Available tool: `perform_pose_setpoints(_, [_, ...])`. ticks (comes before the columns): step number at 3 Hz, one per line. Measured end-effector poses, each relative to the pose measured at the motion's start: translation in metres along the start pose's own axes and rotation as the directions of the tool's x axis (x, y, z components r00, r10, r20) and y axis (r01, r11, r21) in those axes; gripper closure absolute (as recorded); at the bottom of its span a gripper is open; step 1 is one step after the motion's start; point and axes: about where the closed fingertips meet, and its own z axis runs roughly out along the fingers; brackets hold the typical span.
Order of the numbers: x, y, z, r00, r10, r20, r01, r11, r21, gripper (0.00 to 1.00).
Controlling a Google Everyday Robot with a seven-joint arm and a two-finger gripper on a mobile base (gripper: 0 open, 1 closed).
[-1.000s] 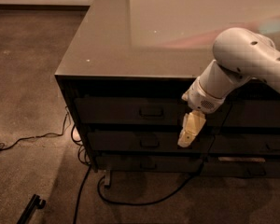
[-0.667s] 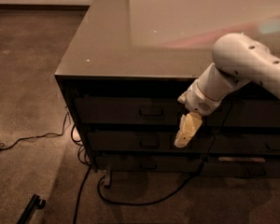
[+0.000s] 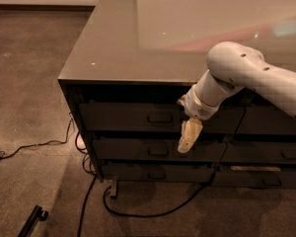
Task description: Open top drawer
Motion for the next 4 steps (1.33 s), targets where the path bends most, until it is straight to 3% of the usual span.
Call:
perform_pose_setpoints(1, [0.004, -0.017, 0.009, 0.989, -0.032, -0.143, 0.042, 0.9966, 0.071, 0.00])
perform_pose_setpoints(2, [0.013, -0.024, 0.010, 0.981, -0.006, -0.193, 0.025, 0.9951, 0.096, 0.00])
perform_pose_setpoints(4, [0.018, -0.036, 0.032, 0.996, -0.006, -0.086, 0.009, 0.9995, 0.030, 0.00])
